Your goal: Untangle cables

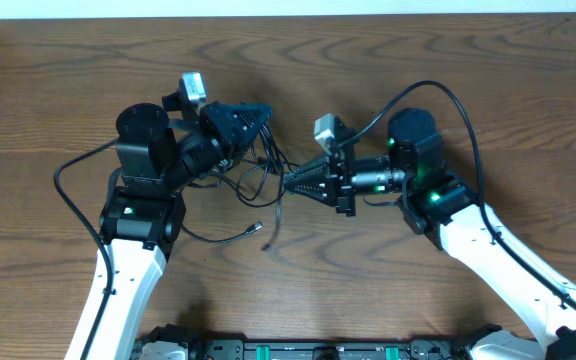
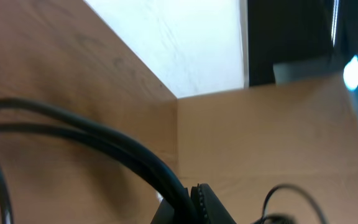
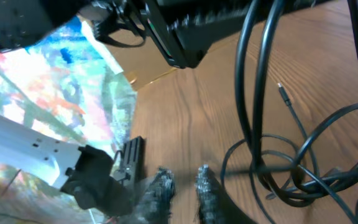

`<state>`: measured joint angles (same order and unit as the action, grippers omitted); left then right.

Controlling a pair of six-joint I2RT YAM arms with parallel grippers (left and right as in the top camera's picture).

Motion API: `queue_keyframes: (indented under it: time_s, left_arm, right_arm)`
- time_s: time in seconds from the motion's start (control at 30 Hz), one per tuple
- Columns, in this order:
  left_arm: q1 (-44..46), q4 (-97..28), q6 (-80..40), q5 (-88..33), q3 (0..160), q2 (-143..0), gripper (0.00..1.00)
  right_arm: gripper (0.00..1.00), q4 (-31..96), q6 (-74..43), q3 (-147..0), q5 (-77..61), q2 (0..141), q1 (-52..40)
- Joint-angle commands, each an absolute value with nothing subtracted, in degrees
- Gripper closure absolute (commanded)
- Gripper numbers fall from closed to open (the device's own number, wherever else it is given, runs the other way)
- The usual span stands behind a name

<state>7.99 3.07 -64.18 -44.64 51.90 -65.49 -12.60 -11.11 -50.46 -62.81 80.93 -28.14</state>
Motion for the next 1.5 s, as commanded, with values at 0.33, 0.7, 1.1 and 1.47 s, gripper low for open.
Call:
queue_keyframes:
  time_s: [0.33, 0.7, 1.1, 1.47]
  left_arm:
    - [8.08, 3.53, -27.57, -69.58, 52.73, -65.49, 0.92]
    - [8.08, 3.16, -49.3, -53.93, 52.73, -65.49, 0.92]
    - [8.14, -17.19, -94.89, -22.04, 52.73, -66.08, 0.92]
    - [14.44, -23.73, -94.74, -20.93, 52.73, -84.2, 0.89]
  right_arm:
    - [0.64, -0.43, -15.79, -50.59, -44.71, 80.12, -24.45]
    - [0.6, 5.52, -30.24, -50.59, -29.56, 80.18, -27.59]
    - [0.45, 8.8, -46.68, -50.59, -30.04, 80.18, -31.75]
    - [0.45, 19.62, -45.98, -50.59, -16.47, 80.2, -35.51]
